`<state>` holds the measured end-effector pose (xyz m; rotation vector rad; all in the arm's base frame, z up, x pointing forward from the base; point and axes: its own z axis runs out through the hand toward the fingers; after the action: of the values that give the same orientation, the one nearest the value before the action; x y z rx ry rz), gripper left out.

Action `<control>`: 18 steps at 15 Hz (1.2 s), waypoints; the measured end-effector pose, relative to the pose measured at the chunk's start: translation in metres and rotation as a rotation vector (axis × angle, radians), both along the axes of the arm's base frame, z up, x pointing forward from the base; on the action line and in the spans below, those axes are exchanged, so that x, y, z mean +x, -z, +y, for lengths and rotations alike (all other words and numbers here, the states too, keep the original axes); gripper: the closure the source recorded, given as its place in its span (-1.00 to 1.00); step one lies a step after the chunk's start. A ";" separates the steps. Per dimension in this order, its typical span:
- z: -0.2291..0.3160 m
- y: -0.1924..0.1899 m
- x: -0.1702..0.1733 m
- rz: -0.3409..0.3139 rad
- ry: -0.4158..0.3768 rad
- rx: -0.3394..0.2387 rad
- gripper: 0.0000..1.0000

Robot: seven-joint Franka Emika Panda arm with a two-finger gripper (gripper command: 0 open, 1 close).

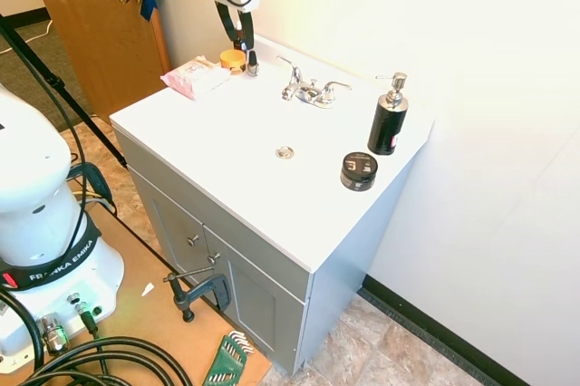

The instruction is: Turn on the hot water

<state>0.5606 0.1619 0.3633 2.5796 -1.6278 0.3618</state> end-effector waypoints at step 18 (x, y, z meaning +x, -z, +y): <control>-0.022 0.063 0.083 -0.082 -0.007 -0.014 -1.00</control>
<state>0.6431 0.1395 0.3007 2.5935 -1.6351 0.4845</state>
